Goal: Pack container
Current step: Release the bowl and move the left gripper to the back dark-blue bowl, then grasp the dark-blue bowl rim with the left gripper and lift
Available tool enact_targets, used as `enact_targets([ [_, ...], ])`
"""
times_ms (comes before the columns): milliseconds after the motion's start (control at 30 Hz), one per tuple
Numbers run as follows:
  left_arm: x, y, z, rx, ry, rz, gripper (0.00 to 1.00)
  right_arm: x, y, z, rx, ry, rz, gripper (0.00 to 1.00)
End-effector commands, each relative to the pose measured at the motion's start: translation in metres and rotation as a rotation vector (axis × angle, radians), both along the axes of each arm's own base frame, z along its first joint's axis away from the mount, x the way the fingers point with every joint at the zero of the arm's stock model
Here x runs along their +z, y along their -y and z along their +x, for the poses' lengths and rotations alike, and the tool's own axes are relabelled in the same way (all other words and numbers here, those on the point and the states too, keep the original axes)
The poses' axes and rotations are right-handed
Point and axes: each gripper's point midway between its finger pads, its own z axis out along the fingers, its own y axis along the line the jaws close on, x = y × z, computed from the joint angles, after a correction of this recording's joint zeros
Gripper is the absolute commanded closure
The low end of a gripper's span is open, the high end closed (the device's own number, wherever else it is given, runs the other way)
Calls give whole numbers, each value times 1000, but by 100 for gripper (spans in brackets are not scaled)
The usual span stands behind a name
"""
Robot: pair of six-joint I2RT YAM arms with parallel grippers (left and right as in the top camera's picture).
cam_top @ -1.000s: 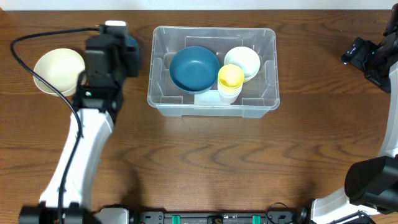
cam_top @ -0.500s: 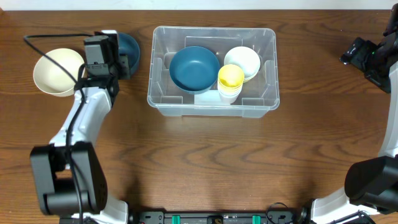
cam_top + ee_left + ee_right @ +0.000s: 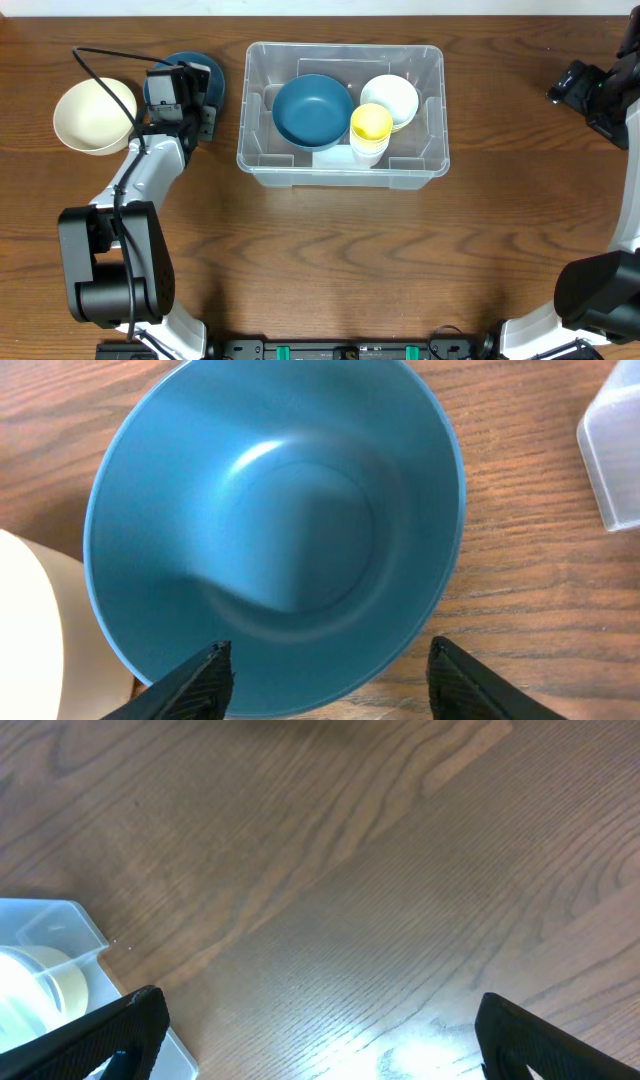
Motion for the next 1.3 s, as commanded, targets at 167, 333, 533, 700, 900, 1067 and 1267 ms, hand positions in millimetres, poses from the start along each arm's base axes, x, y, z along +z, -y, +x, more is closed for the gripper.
enact_targets([
  [167,-23,1,-3,-48,-62,32,36,7,3,0,-15,15,-13,1],
  [333,-37,2,-4,-52,-89,29,36,7,3,0,-15,15,-13,1],
  [533,-43,3,-2,-86,-98,41,55,7,3,0,-15,15,-13,1],
  [700,-53,4,-4,-86,-120,38,90,7,3,0,-15,15,-13,1],
  [900,-54,5,-4,-42,-116,1,94,7,3,0,-15,15,-13,1],
  [1067,-52,5,-4,19,-106,-47,94,7,3,0,-15,15,-13,1],
  [1267,-21,4,1,81,-30,-97,94,7,3,0,-15,15,-13,1],
])
